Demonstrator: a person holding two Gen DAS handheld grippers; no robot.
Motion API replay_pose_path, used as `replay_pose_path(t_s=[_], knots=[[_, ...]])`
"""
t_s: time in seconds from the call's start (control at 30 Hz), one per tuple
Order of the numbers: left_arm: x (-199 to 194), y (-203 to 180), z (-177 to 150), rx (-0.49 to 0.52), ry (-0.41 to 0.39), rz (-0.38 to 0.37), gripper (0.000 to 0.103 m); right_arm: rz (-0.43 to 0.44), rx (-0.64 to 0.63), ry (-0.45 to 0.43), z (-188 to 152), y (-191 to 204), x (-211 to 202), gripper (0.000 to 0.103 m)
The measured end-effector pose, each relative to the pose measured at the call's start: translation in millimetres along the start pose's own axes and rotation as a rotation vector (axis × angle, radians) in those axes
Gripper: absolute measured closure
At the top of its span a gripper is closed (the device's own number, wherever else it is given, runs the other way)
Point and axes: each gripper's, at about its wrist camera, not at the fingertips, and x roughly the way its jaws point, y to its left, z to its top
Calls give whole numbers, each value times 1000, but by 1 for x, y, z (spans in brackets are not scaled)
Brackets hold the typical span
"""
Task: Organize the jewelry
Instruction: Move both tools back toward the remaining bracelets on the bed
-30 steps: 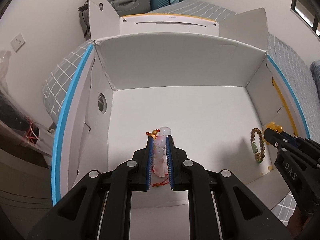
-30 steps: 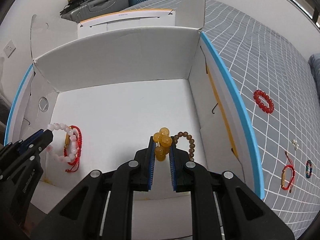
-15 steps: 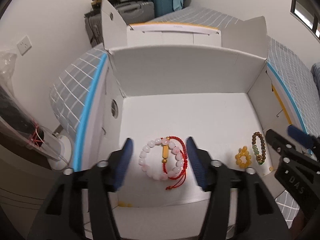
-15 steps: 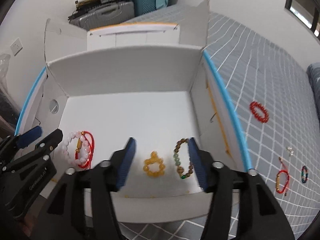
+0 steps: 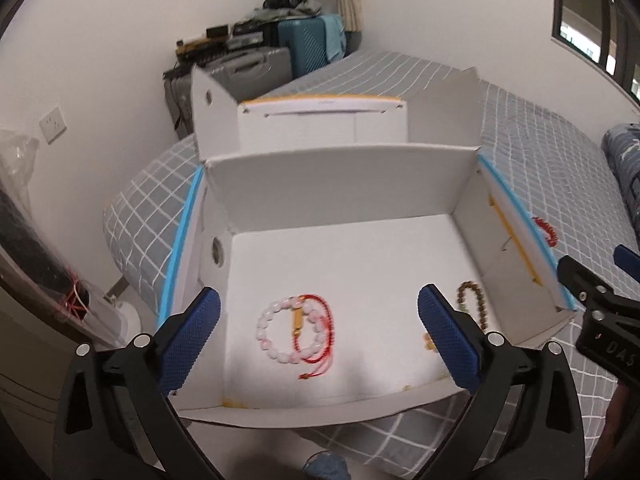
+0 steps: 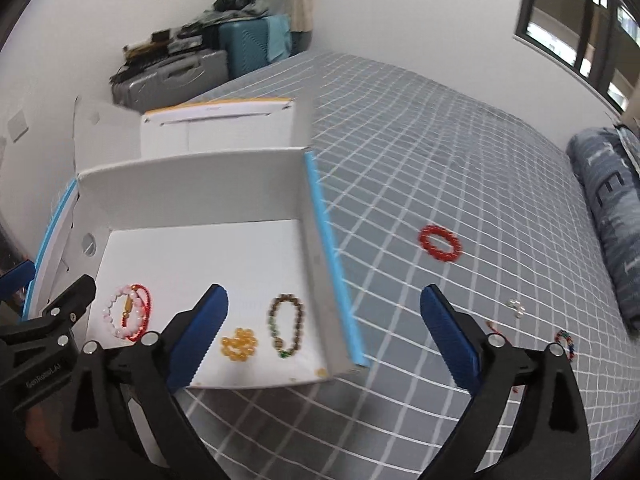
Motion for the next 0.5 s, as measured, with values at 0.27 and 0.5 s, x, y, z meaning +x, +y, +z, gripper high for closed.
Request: replay_pose_path(t_s=[0.27,0.5], knots=[[-22,-60,0,53,-39,-90,6,-83,115,-48,-13,-84,-30,8],[-35,-132,-8,152,-61,-175,6,-189,189,-58,-34,-162,-47,8]])
